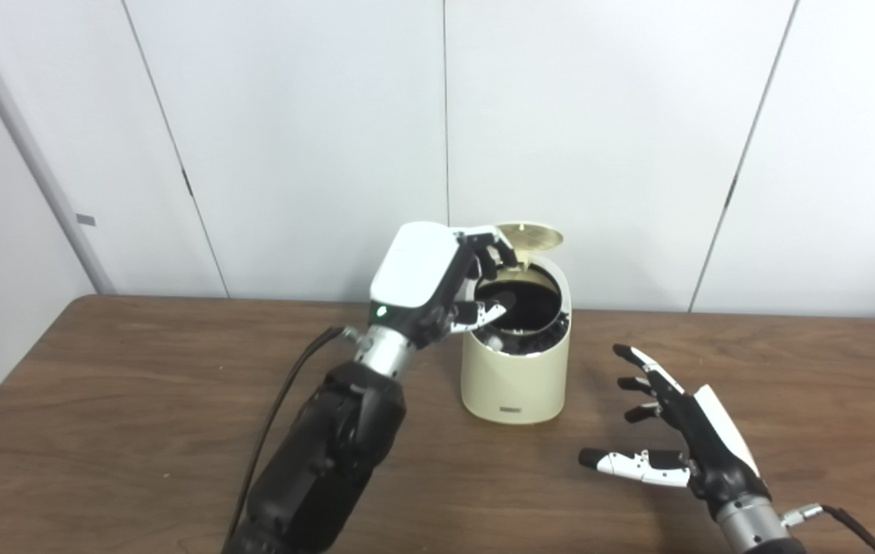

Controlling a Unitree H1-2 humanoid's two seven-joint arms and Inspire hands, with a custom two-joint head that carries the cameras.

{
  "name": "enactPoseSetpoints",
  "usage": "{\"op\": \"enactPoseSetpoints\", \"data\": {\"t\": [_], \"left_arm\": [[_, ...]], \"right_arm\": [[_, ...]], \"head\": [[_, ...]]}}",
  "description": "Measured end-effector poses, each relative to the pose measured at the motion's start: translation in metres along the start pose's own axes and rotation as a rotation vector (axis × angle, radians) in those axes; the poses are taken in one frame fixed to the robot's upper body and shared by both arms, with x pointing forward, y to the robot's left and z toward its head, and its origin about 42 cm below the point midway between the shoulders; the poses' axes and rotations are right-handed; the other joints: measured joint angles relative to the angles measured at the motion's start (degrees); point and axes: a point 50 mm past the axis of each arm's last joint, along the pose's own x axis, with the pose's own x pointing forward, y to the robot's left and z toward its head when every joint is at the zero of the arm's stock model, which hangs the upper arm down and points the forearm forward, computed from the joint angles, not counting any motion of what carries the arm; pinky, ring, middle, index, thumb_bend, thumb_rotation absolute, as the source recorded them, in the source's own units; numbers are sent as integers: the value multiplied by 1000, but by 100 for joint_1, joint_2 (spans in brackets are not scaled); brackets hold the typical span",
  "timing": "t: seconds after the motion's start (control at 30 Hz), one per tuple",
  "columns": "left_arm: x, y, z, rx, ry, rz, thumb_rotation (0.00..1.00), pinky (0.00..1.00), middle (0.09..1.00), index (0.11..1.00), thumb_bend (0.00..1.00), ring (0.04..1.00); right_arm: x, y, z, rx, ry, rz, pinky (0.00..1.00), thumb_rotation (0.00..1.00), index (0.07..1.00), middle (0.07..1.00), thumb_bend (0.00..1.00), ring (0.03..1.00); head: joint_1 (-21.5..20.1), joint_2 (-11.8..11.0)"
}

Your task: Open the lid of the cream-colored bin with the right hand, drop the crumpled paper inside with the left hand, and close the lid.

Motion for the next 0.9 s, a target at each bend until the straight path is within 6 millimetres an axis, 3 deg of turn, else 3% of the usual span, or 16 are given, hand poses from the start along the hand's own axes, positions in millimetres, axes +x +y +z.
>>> {"op": "enactPoseSetpoints", "data": {"t": [0.17, 0.23, 0.3, 0.47, 0.67, 0.73, 0.83, 0.9], "left_arm": [[-27, 16, -4, -163, 43, 67, 0, 379, 496, 497, 516, 518], [-39, 21, -7, -196, 68, 84, 46, 411, 631, 497, 508, 570], [-51, 25, -12, -227, 90, 110, 53, 421, 669, 498, 506, 591], [-82, 33, -29, -349, 172, 175, 57, 476, 686, 498, 504, 611], [-111, 31, -34, -447, 236, 164, 62, 528, 691, 498, 504, 624], [-120, 28, -36, -461, 261, 147, 93, 537, 703, 697, 595, 640], [-129, 24, -37, -470, 286, 112, 108, 561, 739, 778, 627, 675], [-132, 22, -38, -483, 299, 91, 120, 580, 757, 801, 640, 692]], "right_arm": [[3, -7, 0, 0, -33, -22, 743, 315, 896, 927, 751, 853], [8, -14, -2, -11, -52, -36, 735, 367, 897, 926, 772, 848], [14, -21, -5, -24, -55, -48, 716, 389, 897, 924, 785, 842], [25, -32, -1, -34, -87, -69, 759, 408, 897, 918, 778, 847], [42, -37, 18, -43, -174, -69, 794, 446, 885, 935, 782, 880], [51, -41, 27, -77, -206, -67, 828, 493, 892, 934, 769, 924], [64, -50, 43, -172, -270, -63, 879, 525, 889, 920, 762, 930], [73, -55, 55, -212, -302, -72, 818, 538, 879, 902, 766, 895]], "head": [[0, 0], [0, 0], [26, -26], [9, -53], [-17, -88], [-26, -97], [-44, -114], [-53, -114]]}}
